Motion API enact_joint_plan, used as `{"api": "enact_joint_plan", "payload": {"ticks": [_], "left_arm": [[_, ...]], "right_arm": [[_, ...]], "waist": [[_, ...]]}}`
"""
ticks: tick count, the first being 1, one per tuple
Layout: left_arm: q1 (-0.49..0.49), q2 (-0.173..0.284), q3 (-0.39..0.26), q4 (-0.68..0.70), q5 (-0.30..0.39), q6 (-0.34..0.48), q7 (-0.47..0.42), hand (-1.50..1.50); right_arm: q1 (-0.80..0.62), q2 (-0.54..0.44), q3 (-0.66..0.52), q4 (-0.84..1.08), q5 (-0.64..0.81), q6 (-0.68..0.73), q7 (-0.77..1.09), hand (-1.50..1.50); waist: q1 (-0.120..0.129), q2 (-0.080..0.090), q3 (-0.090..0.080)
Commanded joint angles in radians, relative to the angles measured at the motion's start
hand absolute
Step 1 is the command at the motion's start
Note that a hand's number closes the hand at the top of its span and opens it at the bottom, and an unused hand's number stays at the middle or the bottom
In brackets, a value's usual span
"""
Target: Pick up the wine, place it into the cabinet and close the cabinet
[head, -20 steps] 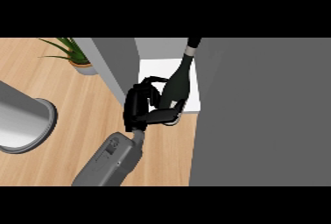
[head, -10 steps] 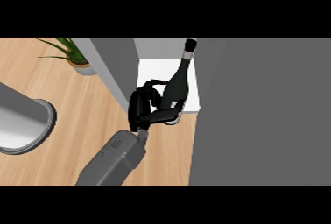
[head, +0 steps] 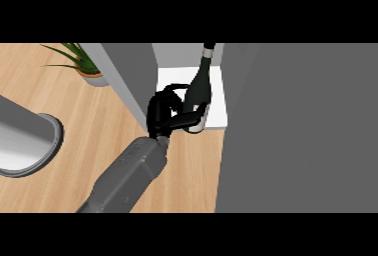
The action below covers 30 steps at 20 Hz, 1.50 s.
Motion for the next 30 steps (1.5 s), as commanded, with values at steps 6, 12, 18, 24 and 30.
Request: {"api": "enact_joint_plan", "payload": {"ticks": [6, 12, 18, 24, 30], "left_arm": [[-0.116, 0.000, -0.011, 0.099, 0.098, 0.027, -0.005, 1.50], [-0.282, 0.000, 0.078, 0.252, 0.086, -0.010, 0.036, 1.50], [-0.414, 0.043, 0.129, 0.375, 0.053, 0.041, 0.030, 1.50], [-0.466, 0.067, 0.100, 0.490, -0.020, 0.125, 0.037, 1.50], [-0.477, 0.088, 0.076, 0.600, -0.078, 0.137, 0.035, -1.50]], "right_arm": [[0.057, -0.014, -0.063, -0.131, -0.160, 0.039, 0.035, -1.50], [0.073, 0.006, -0.065, -0.114, -0.149, 0.048, 0.001, -1.50], [0.106, 0.012, -0.029, -0.143, -0.114, 0.068, -0.006, -1.50], [0.095, 0.017, -0.020, -0.119, -0.130, 0.084, -0.008, -1.50], [0.118, 0.043, 0.021, -0.105, -0.093, 0.084, -0.040, -1.50]], "waist": [[0.007, 0.000, 0.001], [0.003, 0.002, 0.001], [-0.016, 0.005, 0.001], [-0.017, 0.007, 0.001], [-0.026, 0.012, 0.001]]}}
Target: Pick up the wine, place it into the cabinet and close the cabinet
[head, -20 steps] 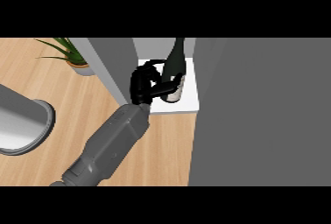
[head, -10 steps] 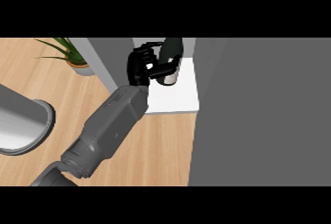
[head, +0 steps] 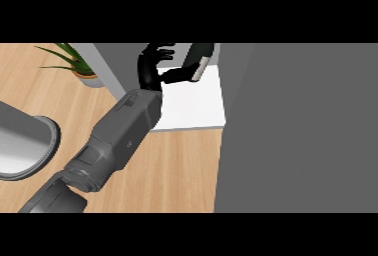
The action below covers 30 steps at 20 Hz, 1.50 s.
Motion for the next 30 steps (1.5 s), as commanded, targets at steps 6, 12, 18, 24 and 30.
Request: {"api": "enact_joint_plan", "payload": {"ticks": [6, 12, 18, 24, 30], "left_arm": [[-0.046, 0.045, -0.001, 0.126, -0.052, -0.019, 0.035, -1.50], [-0.035, 0.046, 0.016, 0.147, -0.063, 0.025, -0.017, -1.50], [0.006, 0.052, 0.026, 0.114, -0.075, -0.086, -0.067, -1.50], [-0.046, 0.025, 0.031, 0.089, -0.096, -0.120, -0.075, -1.50], [0.045, 0.003, 0.059, 0.004, -0.085, -0.234, -0.182, -1.50]], "right_arm": [[0.010, -0.005, -0.032, -0.109, -0.107, 0.009, 0.027, -1.50], [0.088, 0.002, 0.033, -0.151, -0.062, 0.016, 0.018, -1.50], [0.075, -0.008, 0.008, -0.141, -0.074, 0.022, 0.034, -1.50], [0.053, -0.013, -0.039, -0.132, -0.119, 0.026, 0.046, -1.50], [0.089, 0.004, 0.006, -0.197, -0.076, 0.005, 0.062, -1.50]], "waist": [[-0.002, 0.010, -0.001], [-0.018, 0.009, -0.002], [0.004, 0.005, -0.002], [0.018, 0.001, -0.002], [0.034, -0.007, -0.002]]}}
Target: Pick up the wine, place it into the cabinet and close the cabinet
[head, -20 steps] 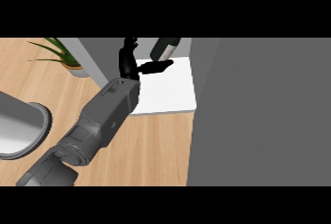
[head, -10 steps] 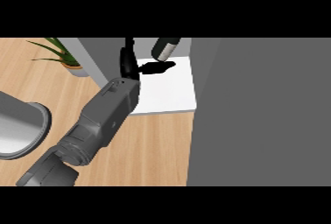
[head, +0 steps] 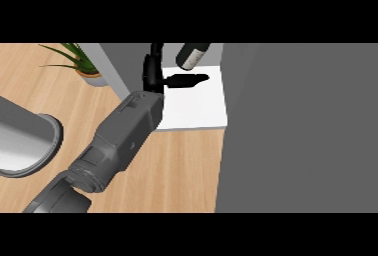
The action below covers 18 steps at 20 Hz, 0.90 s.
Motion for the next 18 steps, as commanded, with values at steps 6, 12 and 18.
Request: {"api": "enact_joint_plan", "payload": {"ticks": [6, 12, 18], "left_arm": [[0.045, 0.010, 0.026, -0.148, -0.003, -0.040, -0.022, -1.50], [0.174, 0.005, 0.005, -0.294, -0.019, -0.067, -0.025, -1.50], [0.308, -0.023, -0.071, -0.531, -0.056, 0.012, 0.040, -1.50]], "right_arm": [[0.044, -0.017, -0.010, -0.221, -0.088, -0.031, 0.120, -1.50], [0.045, -0.031, -0.008, -0.241, -0.079, -0.039, 0.135, -1.50], [0.003, -0.011, 0.018, -0.228, -0.039, -0.080, 0.167, -1.50]], "waist": [[0.037, -0.015, -0.001], [0.045, -0.018, -0.001], [0.059, -0.022, -0.002]]}}
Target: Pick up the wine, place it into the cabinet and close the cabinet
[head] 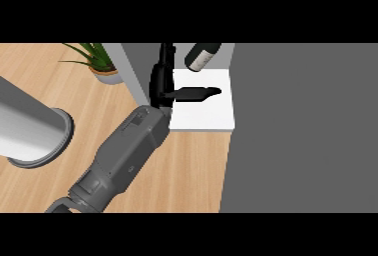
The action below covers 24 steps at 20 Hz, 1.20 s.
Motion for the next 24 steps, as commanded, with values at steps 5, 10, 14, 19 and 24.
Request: {"api": "enact_joint_plan", "payload": {"ticks": [5, 10, 14, 19, 24], "left_arm": [[0.247, 0.049, -0.087, -0.352, -0.030, 0.015, 0.070, -1.50], [0.403, 0.053, -0.163, -0.548, -0.066, 0.061, 0.101, -1.50], [0.537, 0.102, -0.221, -0.760, -0.086, 0.106, 0.160, -1.50], [0.742, 0.139, -0.271, -0.874, -0.118, 0.078, 0.061, -1.50], [0.812, 0.210, -0.295, -1.076, -0.149, 0.132, 0.139, -1.50]], "right_arm": [[0.051, -0.027, -0.034, -0.191, -0.084, 0.002, 0.047, -1.50], [0.042, -0.035, -0.023, -0.224, -0.089, -0.013, 0.096, -1.50], [0.056, -0.022, 0.033, -0.226, -0.029, -0.034, 0.104, -1.50], [0.074, -0.013, 0.091, -0.247, 0.040, -0.058, 0.089, -1.50], [0.033, -0.140, 0.097, -0.182, -0.019, 0.070, 0.123, 1.50]], "waist": [[0.005, -0.002, 0.001], [-0.003, 0.003, 0.000], [-0.003, 0.001, 0.000], [-0.014, 0.003, -0.001], [-0.005, 0.006, -0.001]]}}
